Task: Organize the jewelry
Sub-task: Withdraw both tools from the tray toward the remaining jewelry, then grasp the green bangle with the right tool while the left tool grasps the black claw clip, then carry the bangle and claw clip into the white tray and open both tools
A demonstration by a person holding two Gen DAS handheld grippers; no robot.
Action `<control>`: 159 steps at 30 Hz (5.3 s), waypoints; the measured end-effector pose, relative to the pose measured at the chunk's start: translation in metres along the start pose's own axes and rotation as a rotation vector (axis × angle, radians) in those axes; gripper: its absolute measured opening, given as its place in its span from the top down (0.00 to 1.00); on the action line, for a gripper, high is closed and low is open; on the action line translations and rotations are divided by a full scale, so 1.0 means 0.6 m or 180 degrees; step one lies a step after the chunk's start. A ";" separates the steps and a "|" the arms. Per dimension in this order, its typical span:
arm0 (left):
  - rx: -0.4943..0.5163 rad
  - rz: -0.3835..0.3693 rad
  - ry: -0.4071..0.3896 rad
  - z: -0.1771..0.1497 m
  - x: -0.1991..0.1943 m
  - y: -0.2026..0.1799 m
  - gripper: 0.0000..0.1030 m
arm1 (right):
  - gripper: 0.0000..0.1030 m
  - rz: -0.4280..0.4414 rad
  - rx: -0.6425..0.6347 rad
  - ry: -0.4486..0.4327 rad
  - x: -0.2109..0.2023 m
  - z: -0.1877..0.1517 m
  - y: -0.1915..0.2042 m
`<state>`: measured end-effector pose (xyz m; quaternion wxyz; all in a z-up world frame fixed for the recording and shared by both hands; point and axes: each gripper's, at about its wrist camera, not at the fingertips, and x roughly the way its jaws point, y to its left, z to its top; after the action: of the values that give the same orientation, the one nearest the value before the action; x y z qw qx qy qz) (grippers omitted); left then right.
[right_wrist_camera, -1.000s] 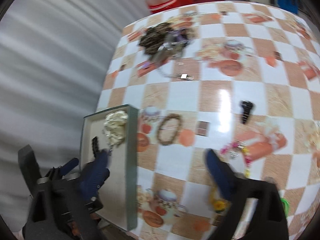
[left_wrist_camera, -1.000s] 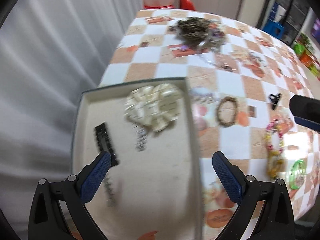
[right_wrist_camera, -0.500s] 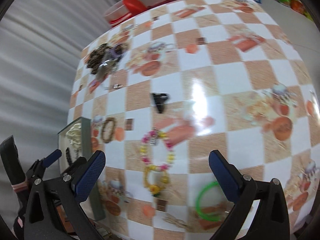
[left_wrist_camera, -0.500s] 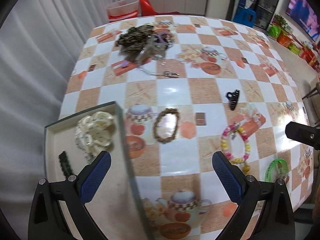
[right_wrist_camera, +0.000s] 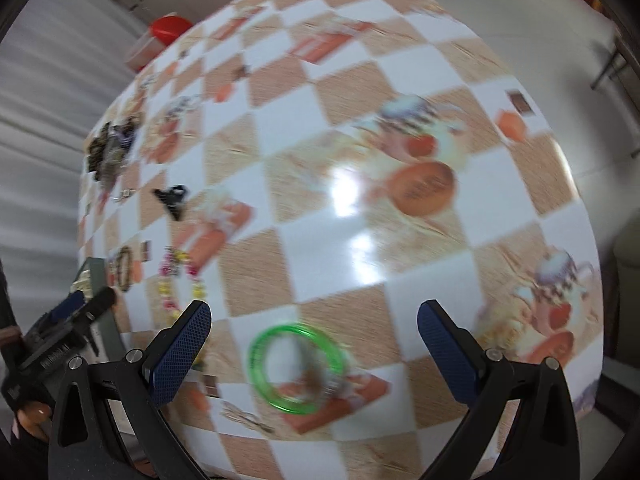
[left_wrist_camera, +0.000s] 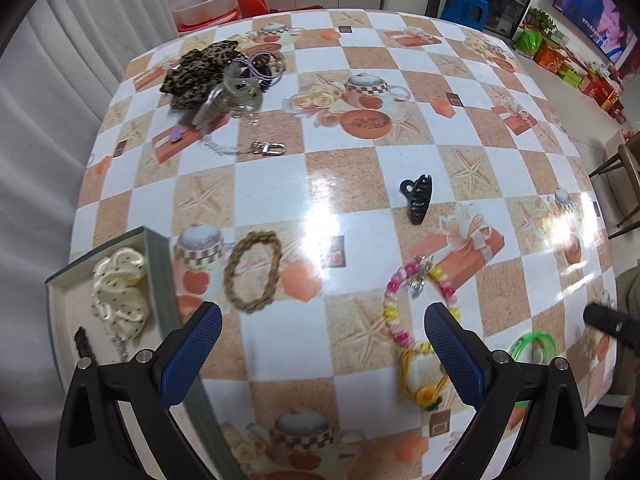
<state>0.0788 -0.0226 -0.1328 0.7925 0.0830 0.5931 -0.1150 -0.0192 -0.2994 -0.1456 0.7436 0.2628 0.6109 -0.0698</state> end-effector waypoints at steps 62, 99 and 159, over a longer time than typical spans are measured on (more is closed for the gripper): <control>0.0212 -0.0460 -0.0336 0.081 0.016 -0.073 0.77 | 0.93 -0.0247 -0.0828 0.0180 0.044 -0.015 0.069; -0.0872 -0.0170 -0.0504 -0.103 -0.105 0.218 0.77 | 0.93 0.0324 -0.1319 0.0004 0.004 -0.012 0.308; -0.1722 0.0599 0.0386 -0.332 -0.002 0.365 0.77 | 0.79 0.0400 -0.2873 0.1076 0.240 -0.203 0.657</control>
<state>-0.0433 0.2407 -0.1891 0.7562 -0.0699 0.6382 0.1265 0.0771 0.1259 -0.1753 0.6765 -0.0419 0.6753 0.2908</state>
